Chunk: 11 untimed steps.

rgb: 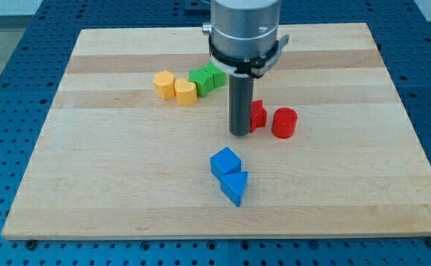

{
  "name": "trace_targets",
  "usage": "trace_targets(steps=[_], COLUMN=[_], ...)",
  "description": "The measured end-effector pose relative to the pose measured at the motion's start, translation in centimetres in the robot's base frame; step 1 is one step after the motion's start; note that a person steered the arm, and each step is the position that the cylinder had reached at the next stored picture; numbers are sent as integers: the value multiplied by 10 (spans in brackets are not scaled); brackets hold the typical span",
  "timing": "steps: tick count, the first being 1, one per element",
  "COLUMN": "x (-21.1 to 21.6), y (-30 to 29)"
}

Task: Slide the red circle into the red star

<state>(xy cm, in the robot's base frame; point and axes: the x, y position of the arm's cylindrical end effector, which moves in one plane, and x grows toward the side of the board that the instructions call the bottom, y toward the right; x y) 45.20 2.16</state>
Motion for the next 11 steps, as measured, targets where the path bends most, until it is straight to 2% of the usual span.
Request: trace_targets(steps=[2,5,7,11], x=[9,59,19,15], y=[19,79,96,77])
